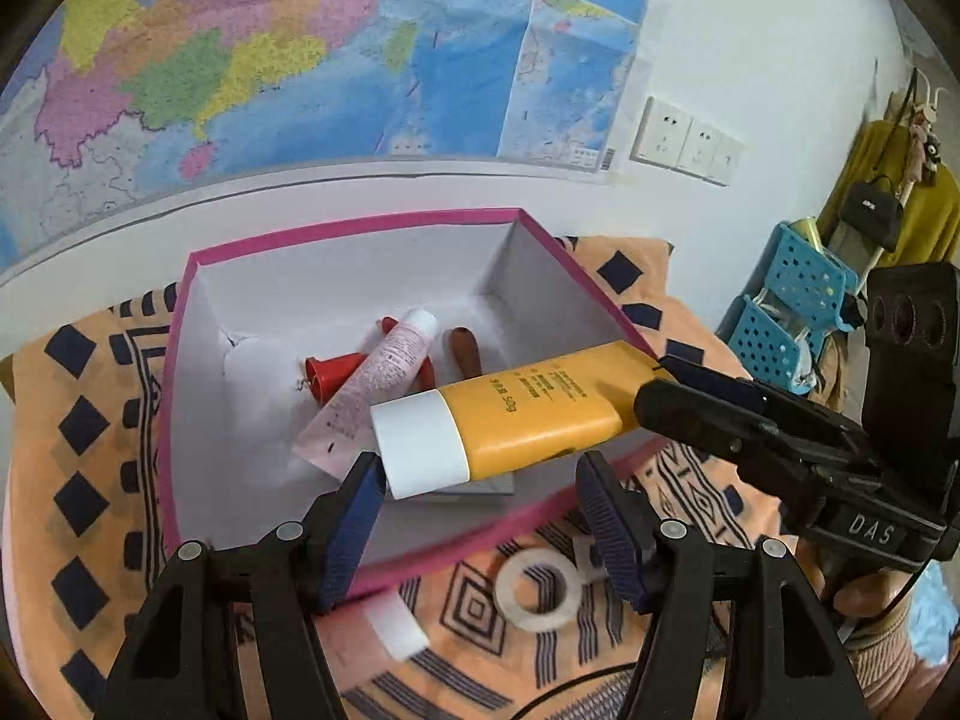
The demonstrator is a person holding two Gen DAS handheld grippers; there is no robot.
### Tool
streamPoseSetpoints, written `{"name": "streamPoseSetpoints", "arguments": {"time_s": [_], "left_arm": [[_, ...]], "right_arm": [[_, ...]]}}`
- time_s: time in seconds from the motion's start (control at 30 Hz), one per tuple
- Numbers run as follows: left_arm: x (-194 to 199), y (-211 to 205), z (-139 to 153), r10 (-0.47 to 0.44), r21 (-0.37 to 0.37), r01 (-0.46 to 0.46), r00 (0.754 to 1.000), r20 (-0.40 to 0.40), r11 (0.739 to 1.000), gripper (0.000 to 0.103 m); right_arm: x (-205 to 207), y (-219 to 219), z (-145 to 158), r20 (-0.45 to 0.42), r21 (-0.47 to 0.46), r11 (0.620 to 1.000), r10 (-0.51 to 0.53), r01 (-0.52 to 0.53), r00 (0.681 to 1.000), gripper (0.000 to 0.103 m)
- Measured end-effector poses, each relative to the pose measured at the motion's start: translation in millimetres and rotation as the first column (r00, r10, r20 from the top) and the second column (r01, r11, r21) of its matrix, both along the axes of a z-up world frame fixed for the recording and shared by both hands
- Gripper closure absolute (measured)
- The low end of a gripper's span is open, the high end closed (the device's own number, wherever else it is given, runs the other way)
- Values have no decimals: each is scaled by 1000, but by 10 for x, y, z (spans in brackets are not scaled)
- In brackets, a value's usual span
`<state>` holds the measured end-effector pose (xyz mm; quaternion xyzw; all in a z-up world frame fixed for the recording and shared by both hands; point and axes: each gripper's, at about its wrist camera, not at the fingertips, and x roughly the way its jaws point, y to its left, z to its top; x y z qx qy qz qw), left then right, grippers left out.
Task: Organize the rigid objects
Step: 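Carry the yellow tube over the magenta box and lower it inside, then open the right gripper to release the yellow tube in the box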
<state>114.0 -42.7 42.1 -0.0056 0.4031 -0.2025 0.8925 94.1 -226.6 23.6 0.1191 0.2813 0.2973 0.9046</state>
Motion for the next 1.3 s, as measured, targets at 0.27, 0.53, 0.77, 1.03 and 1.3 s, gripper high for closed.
{"name": "streamPoseSetpoints", "arguments": {"time_s": [0.27,0.53,0.77,1.03,1.3], "left_arm": [[315,-41,-225,20,10,-19,998,-59,1000,36],[564,-64,-315,84,49,-81,995,-54,996,36],[247,163,-141,95,35,-96,995,33,995,34],[-422,770,-222,164,57,-168,984,62,984,29],[-628,1273,-811,295,90,-287,951,-94,954,29]], "right_arm": [[368,36,-146,-58,-15,1000,-25,25,998,54],[578,11,-249,-101,-10,998,-67,66,993,54],[193,108,-127,-28,21,999,35,-34,999,54],[-414,625,-273,0,-15,957,288,-288,958,54],[-258,1025,-845,-186,-63,950,291,-307,938,54]]}}
